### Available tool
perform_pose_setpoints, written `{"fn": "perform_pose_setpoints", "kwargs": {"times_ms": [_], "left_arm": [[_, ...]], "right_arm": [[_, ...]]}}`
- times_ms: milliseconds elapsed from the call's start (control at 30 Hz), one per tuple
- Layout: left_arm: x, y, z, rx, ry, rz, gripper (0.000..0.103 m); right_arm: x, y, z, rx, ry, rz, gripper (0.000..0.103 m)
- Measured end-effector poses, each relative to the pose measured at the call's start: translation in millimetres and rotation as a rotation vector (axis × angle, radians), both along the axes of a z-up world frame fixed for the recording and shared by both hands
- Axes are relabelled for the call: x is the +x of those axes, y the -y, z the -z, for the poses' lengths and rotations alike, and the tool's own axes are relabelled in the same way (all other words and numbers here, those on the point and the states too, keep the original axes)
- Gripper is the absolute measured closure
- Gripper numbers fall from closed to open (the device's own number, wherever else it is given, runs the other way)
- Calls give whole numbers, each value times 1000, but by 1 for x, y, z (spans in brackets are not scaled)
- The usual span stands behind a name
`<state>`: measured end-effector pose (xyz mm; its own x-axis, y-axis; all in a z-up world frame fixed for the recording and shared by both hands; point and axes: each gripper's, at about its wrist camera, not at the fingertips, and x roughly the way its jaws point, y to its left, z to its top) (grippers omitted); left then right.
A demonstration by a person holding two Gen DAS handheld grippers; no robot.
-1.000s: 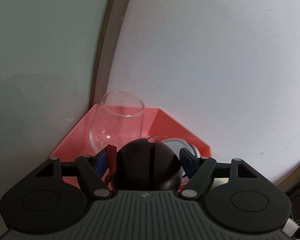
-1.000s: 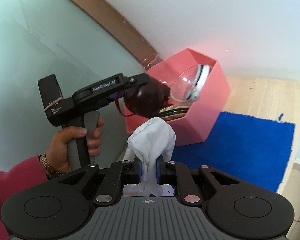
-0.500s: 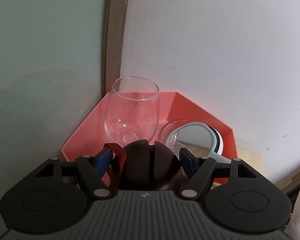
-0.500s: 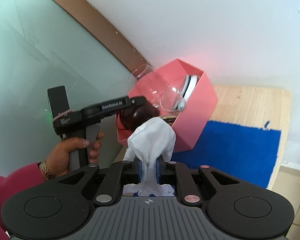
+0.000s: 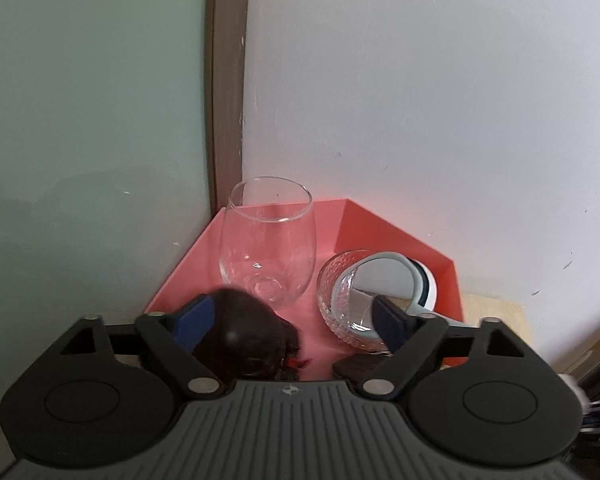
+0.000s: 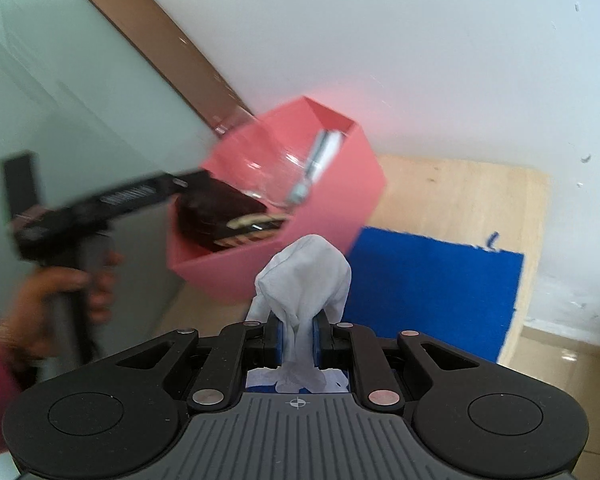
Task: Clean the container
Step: 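Lower the figurine into the pink container with the left tool, then open the left tool to release the figurine while the right tool drops the tissue onto the blue cloth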
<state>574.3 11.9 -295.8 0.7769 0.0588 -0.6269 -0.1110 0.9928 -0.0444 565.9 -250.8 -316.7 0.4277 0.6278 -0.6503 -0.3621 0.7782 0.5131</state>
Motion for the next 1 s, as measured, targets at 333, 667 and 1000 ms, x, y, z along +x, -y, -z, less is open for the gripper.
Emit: {"fn": "perform_pose_setpoints", "kwargs": {"times_ms": [333,667,1000], "left_arm": [[-15,12,-8,0,-49,-16,1],[-28,20,-3,17,-58,22,0],[-47,24,-33,0,-77,78,0]], "right_arm": [[26,-33,34,-221,30,107,69],[9,-20,16,-202,64,208,5],[-34,-14,-34,-216,116,277,0]]}}
